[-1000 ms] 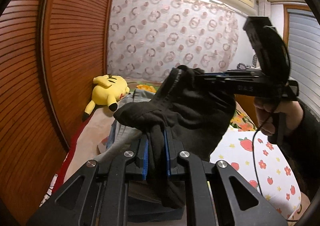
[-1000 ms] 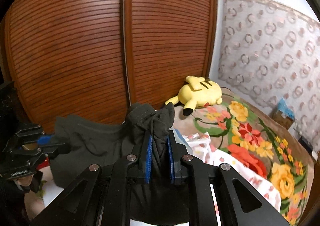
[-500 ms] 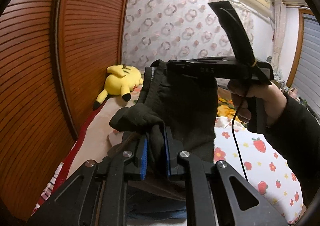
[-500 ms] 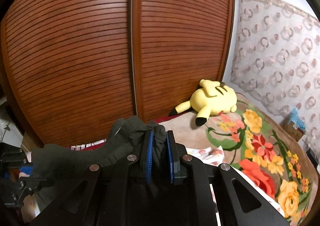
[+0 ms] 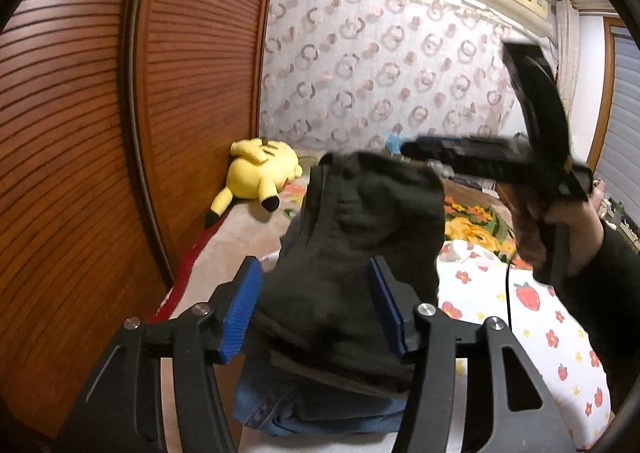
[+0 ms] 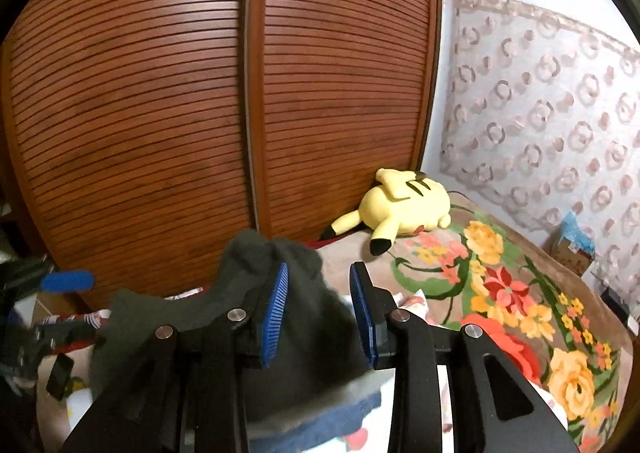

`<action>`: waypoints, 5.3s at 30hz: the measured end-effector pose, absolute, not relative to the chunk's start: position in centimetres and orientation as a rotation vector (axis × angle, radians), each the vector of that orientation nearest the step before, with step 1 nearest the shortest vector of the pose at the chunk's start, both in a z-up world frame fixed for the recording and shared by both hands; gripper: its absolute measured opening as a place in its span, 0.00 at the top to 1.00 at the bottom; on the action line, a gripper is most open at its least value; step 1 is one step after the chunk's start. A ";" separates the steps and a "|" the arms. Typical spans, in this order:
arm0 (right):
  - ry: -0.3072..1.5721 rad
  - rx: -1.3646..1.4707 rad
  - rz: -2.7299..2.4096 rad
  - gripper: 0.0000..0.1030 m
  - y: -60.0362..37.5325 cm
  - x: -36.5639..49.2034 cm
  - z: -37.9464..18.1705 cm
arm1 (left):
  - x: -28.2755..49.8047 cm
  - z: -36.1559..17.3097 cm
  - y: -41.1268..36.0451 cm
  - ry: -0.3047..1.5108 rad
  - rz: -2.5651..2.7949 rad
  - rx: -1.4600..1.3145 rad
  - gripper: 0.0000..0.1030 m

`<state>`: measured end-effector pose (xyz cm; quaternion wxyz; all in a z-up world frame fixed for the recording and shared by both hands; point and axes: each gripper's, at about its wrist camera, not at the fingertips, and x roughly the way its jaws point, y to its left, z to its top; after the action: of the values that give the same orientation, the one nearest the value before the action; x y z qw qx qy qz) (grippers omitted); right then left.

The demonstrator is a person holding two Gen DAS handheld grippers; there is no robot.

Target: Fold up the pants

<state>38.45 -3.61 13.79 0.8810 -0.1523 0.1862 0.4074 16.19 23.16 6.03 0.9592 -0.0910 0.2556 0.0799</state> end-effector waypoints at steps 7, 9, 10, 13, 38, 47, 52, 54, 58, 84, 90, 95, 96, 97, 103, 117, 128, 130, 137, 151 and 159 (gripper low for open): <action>0.431 -0.305 0.909 0.68 -4.6 36.7 12.5 | 18.3 5.6 22.1 0.543 0.125 -0.153 0.45; 0.447 -0.311 0.900 0.68 -4.7 37.3 12.2 | 18.8 4.9 21.9 0.573 0.123 -0.147 0.45; 0.454 -0.313 0.896 0.68 -4.7 37.6 12.0 | 19.2 4.2 21.9 0.595 0.125 -0.147 0.45; 0.466 -0.315 0.871 0.68 -4.5 39.1 11.7 | 19.8 2.9 22.3 0.637 0.135 -0.155 0.45; 0.502 -0.186 0.764 0.62 -5.6 38.6 10.1 | 19.5 1.7 21.6 0.666 0.124 -0.139 0.45; 0.471 -0.154 0.738 0.60 -8.1 32.9 10.9 | 16.8 3.7 20.2 0.606 0.109 -0.110 0.18; 0.449 -0.144 0.720 0.54 -9.6 29.5 11.2 | 15.2 4.8 19.4 0.580 0.106 -0.098 0.10; 0.443 -0.143 0.708 0.52 -10.2 28.3 11.2 | 14.7 5.1 19.1 0.572 0.104 -0.094 0.10; 0.434 -0.130 0.685 0.46 -11.4 25.9 11.1 | 13.3 5.7 18.2 0.545 0.099 -0.082 0.10; 0.398 -0.081 0.508 0.44 -16.2 11.1 8.8 | 7.7 5.2 10.9 0.531 -0.038 -0.044 0.10; 0.387 -0.072 0.441 0.37 -17.3 8.4 8.8 | 6.3 4.9 8.6 0.537 -0.075 -0.032 0.10; 0.387 -0.065 0.372 0.36 -17.6 6.1 8.6 | 5.4 5.3 6.7 0.534 -0.113 -0.023 0.10; 0.387 -0.069 0.351 0.36 -17.5 5.7 8.6 | 5.3 5.4 6.3 0.532 -0.121 -0.019 0.10; 0.385 -0.071 0.333 0.36 -17.6 5.3 8.6 | 5.2 5.4 5.9 0.531 -0.126 -0.015 0.10; 0.389 -0.051 0.257 0.36 -17.1 3.5 8.7 | 4.9 5.4 4.0 0.531 -0.157 -0.002 0.10; 0.332 -0.016 0.155 0.36 -16.0 -1.0 10.7 | 2.9 7.9 1.7 0.462 -0.201 -0.007 0.10; 0.286 0.019 0.102 0.36 -14.8 -3.9 9.4 | 1.4 8.4 2.1 0.428 -0.181 -0.006 0.10; 0.284 0.019 0.099 0.36 -14.6 -4.1 9.3 | 1.3 8.4 2.2 0.429 -0.179 -0.009 0.10; 0.283 0.023 0.098 0.36 -15.1 -3.9 9.2 | 1.3 8.4 2.2 0.429 -0.181 -0.006 0.10; 0.287 0.024 0.102 0.36 -15.8 -3.8 9.0 | 1.3 8.5 2.3 0.429 -0.181 -0.009 0.10; 0.287 0.019 0.106 0.36 -16.1 -3.8 8.8 | 1.4 8.5 2.2 0.430 -0.181 -0.008 0.10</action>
<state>-3.84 -16.11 8.81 0.9883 0.0093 0.1430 0.0527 1.39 2.20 8.51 0.9728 -0.0039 0.2133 -0.0899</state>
